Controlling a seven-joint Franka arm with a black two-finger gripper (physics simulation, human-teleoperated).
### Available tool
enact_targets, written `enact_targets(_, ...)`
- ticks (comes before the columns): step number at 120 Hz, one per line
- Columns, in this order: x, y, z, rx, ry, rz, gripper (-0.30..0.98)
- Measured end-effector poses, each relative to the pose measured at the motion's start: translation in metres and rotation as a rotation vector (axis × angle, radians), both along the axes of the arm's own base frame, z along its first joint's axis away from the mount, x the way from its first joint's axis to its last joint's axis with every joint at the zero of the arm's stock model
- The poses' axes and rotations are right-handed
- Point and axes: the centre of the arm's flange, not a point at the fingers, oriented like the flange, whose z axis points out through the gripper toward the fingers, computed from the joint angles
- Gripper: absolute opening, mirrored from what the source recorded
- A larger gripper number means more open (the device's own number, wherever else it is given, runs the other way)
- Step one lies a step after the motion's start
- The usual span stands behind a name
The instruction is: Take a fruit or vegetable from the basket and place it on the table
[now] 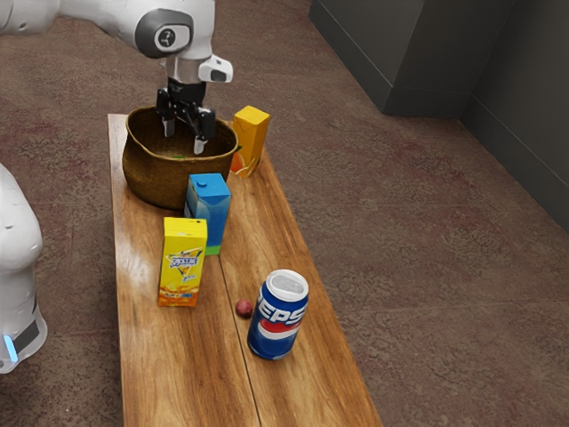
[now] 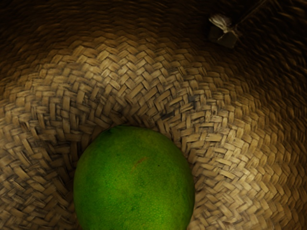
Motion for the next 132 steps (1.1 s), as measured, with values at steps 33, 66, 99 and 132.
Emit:
enact_targets(33,0.004,-0.002,-0.014,-0.015,0.005,0.003,0.69)
enact_targets(66,0.009,0.001,-0.038,-0.025,0.027,0.009,0.69)
enact_targets(99,0.006,0.007,-0.052,-0.033,0.024,0.027,0.69)
enact_targets(132,0.011,0.009,-0.072,-0.038,0.041,0.029,0.69)
